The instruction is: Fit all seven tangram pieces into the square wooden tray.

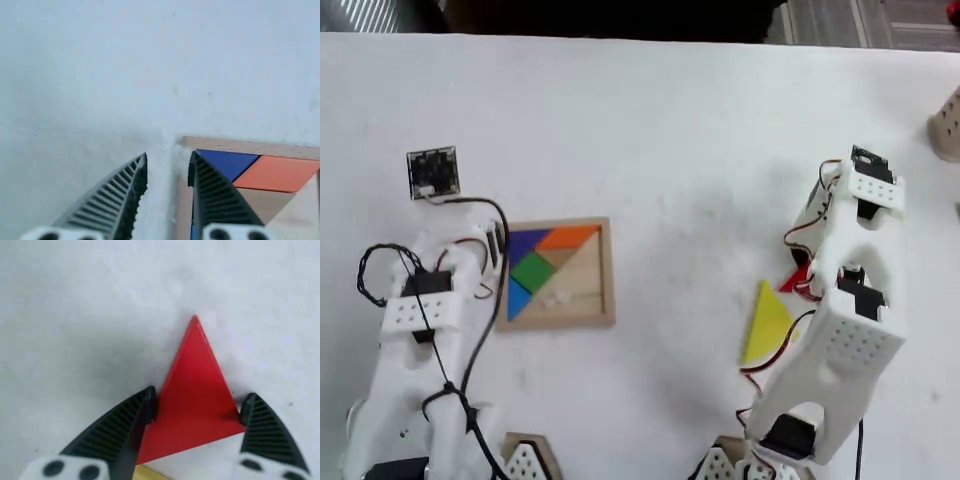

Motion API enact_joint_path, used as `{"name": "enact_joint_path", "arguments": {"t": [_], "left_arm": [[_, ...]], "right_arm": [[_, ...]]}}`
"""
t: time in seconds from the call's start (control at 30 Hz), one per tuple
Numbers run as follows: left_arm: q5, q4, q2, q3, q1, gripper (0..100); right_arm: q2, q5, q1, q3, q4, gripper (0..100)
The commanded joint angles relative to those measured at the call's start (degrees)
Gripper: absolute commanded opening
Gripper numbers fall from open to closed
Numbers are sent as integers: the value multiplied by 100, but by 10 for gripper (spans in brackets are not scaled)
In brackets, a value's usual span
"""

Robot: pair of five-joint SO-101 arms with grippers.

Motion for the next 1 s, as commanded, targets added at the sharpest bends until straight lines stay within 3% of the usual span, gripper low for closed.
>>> {"name": "enact_joint_path", "arguments": {"t": [0.0,0.3,0.57,0.97], "left_arm": [[-70,-26,4,-53,92,157],[-70,-26,-4,-62,92,157],[-70,-26,-4,-62,92,157],[-70,-26,-4,-44,66,157]], "right_arm": [[-198,457,-92,-141,277,268],[-1446,633,356,563,479,268],[-2105,563,769,2127,-382,266],[-2571,-114,268,2549,-1218,269]]}}
